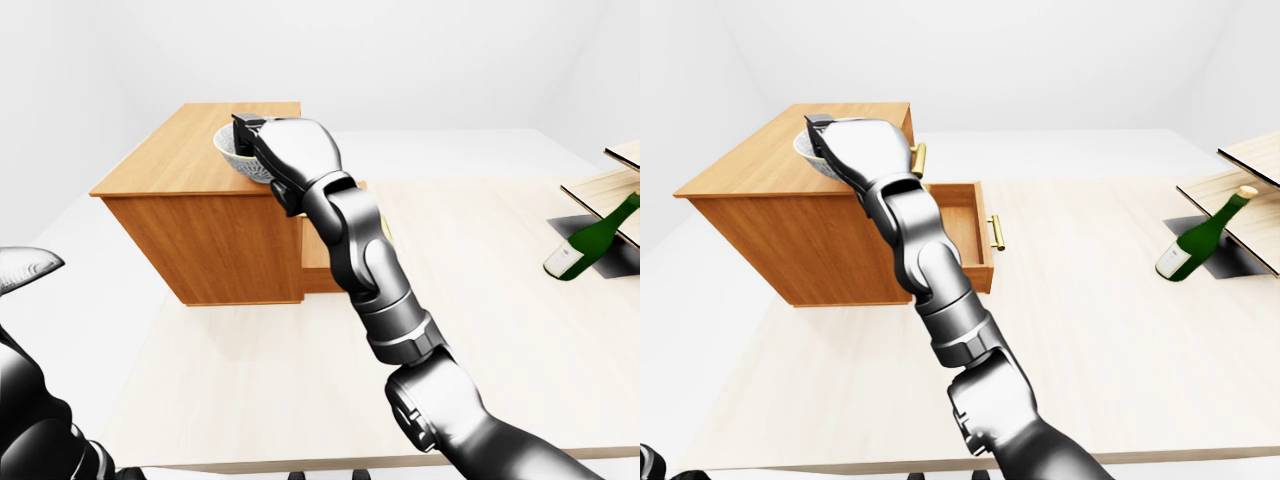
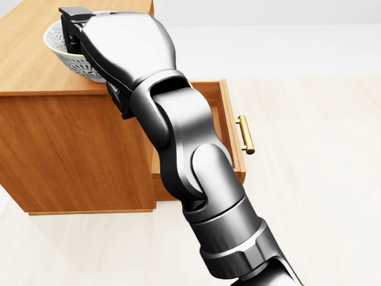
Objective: Put the bowl on top of the cabinet.
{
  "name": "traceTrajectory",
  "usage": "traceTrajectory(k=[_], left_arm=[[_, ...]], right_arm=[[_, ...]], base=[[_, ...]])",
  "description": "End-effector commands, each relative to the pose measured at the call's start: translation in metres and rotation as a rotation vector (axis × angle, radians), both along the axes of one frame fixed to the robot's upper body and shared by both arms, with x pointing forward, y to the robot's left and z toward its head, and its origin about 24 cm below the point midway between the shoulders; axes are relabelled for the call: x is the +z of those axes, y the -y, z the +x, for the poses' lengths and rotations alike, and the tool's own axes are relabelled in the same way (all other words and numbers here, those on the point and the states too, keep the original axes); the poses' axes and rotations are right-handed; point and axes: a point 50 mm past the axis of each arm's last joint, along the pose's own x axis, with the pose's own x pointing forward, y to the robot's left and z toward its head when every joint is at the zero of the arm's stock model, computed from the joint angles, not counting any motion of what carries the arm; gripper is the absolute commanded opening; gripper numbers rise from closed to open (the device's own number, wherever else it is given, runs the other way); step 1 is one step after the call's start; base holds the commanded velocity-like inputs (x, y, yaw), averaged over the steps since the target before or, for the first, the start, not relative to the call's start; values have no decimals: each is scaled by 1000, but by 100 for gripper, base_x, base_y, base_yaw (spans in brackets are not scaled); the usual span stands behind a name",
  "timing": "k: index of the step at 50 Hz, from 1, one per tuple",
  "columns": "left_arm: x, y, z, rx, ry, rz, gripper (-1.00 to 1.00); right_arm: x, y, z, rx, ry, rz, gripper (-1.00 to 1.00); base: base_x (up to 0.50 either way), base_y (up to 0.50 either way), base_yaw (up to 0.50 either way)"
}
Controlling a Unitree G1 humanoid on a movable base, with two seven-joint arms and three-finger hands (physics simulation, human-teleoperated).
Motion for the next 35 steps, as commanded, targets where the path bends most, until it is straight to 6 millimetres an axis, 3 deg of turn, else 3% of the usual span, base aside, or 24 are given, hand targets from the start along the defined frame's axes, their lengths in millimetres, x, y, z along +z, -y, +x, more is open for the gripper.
traceTrajectory(k=[1,25,26,28,35], left_arm=[[1,-4,1,0,-11,-25,100],[4,-5,-1,-18,-3,-44,100],[4,-6,-1,-19,-4,-45,100],[4,-5,-1,-19,-5,-45,100],[4,-5,0,-19,-10,-45,100]], right_arm=[[0,-10,-4,52,-17,28,-100],[-10,-8,7,27,-36,32,-98],[-10,-8,7,26,-36,31,-80],[-11,-8,7,24,-36,30,100],[-10,-5,8,18,-34,32,100]], base=[[0,0,0],[0,0,0],[0,0,0],[0,0,0],[0,0,0]])
